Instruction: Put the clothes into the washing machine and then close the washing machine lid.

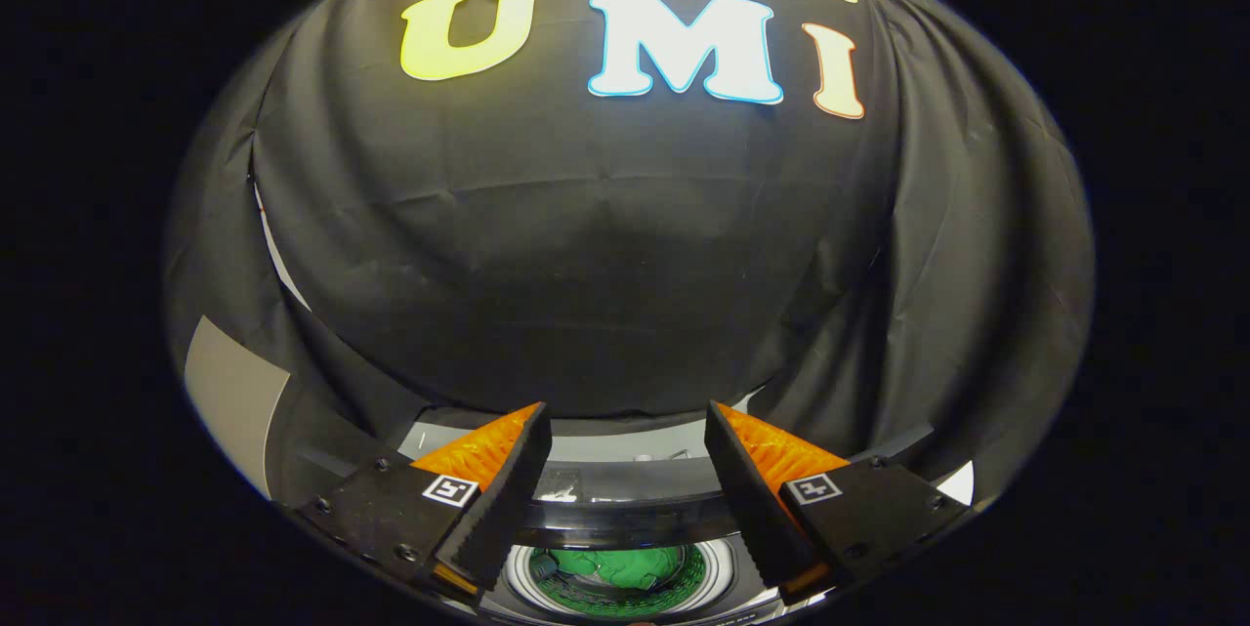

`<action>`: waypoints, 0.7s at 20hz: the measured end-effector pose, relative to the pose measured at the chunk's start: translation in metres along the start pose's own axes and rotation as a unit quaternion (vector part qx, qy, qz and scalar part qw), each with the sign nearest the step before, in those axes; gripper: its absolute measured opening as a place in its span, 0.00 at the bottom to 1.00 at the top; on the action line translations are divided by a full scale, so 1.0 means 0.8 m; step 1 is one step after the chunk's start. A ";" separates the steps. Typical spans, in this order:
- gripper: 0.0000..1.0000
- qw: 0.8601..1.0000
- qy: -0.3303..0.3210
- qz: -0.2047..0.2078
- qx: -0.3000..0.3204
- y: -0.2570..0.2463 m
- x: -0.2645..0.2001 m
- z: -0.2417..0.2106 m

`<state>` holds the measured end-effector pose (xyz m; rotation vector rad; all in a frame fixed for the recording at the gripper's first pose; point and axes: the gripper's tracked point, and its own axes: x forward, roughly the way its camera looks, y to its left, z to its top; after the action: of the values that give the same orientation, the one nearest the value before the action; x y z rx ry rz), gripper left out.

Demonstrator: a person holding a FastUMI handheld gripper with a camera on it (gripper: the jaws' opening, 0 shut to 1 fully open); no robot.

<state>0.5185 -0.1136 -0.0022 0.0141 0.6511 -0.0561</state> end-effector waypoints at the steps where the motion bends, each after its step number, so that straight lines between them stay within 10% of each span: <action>1: 0.98 1.000 -0.004 0.000 -0.001 0.000 -0.002 -0.001; 14: 0.98 0.997 -0.075 0.005 0.003 0.000 -0.050 -0.033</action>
<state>0.4709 -0.1105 0.0012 0.0179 0.5014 -0.0492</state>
